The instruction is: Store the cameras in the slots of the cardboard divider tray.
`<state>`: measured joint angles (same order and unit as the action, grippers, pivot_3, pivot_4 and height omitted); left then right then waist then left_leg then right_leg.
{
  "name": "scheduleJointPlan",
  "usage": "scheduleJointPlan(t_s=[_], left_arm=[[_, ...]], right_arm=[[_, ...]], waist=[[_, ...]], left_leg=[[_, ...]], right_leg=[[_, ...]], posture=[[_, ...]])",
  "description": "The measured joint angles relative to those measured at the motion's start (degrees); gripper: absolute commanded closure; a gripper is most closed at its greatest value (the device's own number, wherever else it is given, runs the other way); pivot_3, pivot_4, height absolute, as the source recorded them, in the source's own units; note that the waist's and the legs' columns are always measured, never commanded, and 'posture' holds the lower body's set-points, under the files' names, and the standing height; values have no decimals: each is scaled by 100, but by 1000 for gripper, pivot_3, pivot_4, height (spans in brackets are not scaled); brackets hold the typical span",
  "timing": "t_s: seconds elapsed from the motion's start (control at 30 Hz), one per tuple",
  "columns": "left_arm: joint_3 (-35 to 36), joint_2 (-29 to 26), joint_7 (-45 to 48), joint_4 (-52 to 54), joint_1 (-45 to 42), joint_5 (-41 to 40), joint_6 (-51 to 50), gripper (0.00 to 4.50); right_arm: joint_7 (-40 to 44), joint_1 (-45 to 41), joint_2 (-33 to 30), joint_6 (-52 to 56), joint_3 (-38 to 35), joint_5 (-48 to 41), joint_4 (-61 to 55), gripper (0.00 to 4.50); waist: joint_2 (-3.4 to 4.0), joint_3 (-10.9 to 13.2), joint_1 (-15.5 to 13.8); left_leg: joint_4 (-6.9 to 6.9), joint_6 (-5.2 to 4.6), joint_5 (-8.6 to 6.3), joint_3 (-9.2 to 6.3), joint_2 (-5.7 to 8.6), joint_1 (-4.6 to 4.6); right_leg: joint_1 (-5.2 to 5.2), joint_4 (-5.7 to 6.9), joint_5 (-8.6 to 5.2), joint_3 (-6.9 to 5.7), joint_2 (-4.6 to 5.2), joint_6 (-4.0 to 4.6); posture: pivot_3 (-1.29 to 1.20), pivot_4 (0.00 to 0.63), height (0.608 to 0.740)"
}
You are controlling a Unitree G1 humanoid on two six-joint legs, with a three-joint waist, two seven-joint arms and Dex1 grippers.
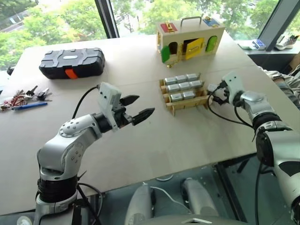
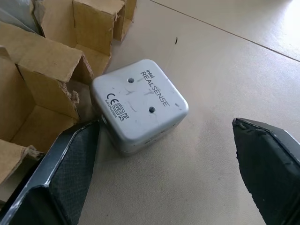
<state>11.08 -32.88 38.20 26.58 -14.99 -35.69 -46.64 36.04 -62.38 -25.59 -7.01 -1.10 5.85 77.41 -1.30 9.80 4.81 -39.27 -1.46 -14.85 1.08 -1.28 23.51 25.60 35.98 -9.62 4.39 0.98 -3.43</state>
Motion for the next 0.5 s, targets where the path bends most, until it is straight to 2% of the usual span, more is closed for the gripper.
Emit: scheduleJointPlan(t_s=[0.3, 0.33, 0.37, 0.4, 0.5], left_arm=[[10, -140, -85, 34, 54, -105, -1, 33], [10, -145, -87, 34, 65, -125, -1, 0], [11, -148, -89, 34, 65, -139, -1, 0], [11, -154, -95, 34, 65, -163, 0, 0], [16, -171, -132, 35, 74, -170, 8, 0]], right_arm=[[296, 10, 61, -82, -95, 33, 17, 0], [353, 13, 81, -82, -107, 30, 17, 590], [371, 14, 96, -82, -107, 30, 17, 590], [389, 14, 125, -82, -107, 32, 17, 1229], [440, 14, 140, -92, -124, 32, 17, 2558]], waist=[[0, 0, 67], [0, 0, 69], [0, 0, 69], [0, 0, 69], [0, 0, 65]], left_leg=[[2, 0, 0, 0, 0, 0], [2, 0, 0, 0, 0, 0], [2, 0, 0, 0, 0, 0], [2, 0, 0, 0, 0, 0], [2, 0, 0, 0, 1, 1]], right_leg=[[0, -1, 0, 0, 0, 0], [0, -1, 0, 0, 0, 0], [0, -1, 0, 0, 0, 0], [0, -1, 0, 0, 0, 0], [0, -1, 0, 0, 1, 0]], posture=[[0, 150, 740], [0, 150, 740], [0, 150, 740], [0, 150, 740], [0, 150, 740]])
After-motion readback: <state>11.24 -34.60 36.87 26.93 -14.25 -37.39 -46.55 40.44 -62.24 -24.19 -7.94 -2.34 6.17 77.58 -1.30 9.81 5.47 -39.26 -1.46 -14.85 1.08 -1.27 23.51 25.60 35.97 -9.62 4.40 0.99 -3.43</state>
